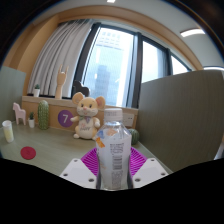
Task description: Pour water
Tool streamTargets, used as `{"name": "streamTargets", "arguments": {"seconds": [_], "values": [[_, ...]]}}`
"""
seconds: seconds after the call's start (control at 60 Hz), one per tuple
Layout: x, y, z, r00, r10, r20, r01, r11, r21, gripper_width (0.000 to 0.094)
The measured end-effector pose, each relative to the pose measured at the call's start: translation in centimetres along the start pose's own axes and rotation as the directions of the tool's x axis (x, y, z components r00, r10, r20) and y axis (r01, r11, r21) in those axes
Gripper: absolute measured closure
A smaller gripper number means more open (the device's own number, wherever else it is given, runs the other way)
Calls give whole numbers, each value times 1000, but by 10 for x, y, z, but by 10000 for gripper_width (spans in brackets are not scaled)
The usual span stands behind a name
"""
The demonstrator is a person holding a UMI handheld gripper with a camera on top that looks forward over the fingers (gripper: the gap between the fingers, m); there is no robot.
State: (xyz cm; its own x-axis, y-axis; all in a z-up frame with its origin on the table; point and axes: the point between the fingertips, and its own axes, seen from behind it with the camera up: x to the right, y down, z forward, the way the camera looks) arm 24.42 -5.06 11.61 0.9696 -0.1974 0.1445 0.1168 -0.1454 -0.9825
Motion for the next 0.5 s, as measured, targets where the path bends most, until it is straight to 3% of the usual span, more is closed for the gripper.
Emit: {"name": "streamTargets", "arguments": {"seconds": [0.15, 0.283, 0.5], "values": [[-34, -17, 1, 993, -117, 20, 117, 993, 1, 583], [-101, -51, -1, 940, -337, 52, 333, 941, 64, 586], [-231, -91, -7, 670, -741, 47, 720, 664, 199, 586]]}}
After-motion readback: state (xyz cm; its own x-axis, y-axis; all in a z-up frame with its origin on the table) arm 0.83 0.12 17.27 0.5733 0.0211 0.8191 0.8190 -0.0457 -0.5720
